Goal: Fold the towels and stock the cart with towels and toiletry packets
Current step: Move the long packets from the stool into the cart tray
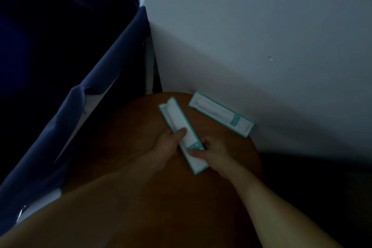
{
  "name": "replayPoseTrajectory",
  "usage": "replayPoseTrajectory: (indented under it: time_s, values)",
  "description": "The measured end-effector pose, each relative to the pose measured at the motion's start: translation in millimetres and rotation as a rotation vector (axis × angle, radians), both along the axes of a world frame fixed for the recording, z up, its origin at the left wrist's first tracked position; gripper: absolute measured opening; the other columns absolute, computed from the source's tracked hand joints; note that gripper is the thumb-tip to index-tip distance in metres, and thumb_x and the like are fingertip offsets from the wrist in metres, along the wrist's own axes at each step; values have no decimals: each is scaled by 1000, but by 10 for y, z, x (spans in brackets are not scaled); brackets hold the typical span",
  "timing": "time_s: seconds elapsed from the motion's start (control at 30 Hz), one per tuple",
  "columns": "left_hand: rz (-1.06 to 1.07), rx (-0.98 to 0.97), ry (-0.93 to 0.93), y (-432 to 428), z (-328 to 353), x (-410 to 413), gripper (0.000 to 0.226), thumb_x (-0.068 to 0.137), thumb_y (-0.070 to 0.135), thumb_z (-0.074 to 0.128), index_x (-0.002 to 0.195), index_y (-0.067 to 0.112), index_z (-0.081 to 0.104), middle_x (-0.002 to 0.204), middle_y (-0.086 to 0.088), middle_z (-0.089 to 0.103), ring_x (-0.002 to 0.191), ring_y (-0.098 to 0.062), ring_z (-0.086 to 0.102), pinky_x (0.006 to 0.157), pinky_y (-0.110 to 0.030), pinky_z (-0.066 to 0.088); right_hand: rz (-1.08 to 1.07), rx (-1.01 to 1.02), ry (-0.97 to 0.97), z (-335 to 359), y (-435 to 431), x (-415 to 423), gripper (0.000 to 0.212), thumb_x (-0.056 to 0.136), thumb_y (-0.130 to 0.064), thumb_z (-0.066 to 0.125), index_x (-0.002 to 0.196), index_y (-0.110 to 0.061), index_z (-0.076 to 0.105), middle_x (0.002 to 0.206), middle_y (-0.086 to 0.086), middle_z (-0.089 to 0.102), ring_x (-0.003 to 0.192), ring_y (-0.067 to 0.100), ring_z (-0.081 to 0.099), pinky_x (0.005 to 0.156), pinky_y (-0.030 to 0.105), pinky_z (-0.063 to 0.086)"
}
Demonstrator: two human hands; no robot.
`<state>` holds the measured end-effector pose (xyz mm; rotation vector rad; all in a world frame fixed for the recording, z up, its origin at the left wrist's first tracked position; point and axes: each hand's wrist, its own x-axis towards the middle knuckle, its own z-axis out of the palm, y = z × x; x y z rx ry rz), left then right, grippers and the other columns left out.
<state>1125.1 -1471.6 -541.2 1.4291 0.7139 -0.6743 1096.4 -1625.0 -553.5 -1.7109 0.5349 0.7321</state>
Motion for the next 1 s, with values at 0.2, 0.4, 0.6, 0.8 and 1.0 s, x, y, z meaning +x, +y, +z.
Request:
replayPoseTrajectory:
  time_s: [0.2, 0.4, 0.6, 0.8, 1.0]
  values:
    - [0, -46, -20, -49, -7, 115, 18, 97, 7, 58, 114, 5, 61, 94, -6, 69, 76, -17, 66, 62, -29, 57, 143, -434, -345, -28, -215, 202, 19, 88, -26, 74, 103, -14, 71, 103, 4, 71, 97, 20, 65, 86, 32, 52]
    - [30, 73, -11, 74, -116, 120, 23, 96, 8, 60, 118, 1, 62, 112, -19, 68, 94, -30, 66, 86, -45, 56, 460, -1048, -367, -148, -503, 524, 52, 95, -31, 57, 139, -4, 48, 133, 20, 53, 123, 38, 47, 93, 45, 43]
    - [36, 85, -3, 190, -98, 69, 21, 97, 8, 59, 117, 2, 61, 113, -19, 67, 91, -28, 65, 76, -36, 55, 529, -1067, -294, -162, -390, 375, 51, 89, -40, 65, 131, -15, 53, 128, 16, 49, 120, 35, 45, 96, 41, 41]
    - [38, 109, -16, 272, 19, 20, 20, 96, 8, 61, 115, 3, 62, 115, -21, 68, 102, -37, 66, 92, -50, 54, 366, -878, -76, -78, -152, 135, 67, 75, -40, 84, 124, -13, 48, 125, 14, 58, 118, 34, 55, 93, 38, 46]
    - [-43, 112, -20, 426, 182, -190, 17, 95, 8, 63, 112, 7, 63, 109, -17, 69, 92, -31, 66, 82, -41, 55, 172, -663, 10, 34, 8, -337, 55, 81, -33, 80, 123, -5, 58, 119, 16, 66, 106, 31, 64, 69, 24, 33]
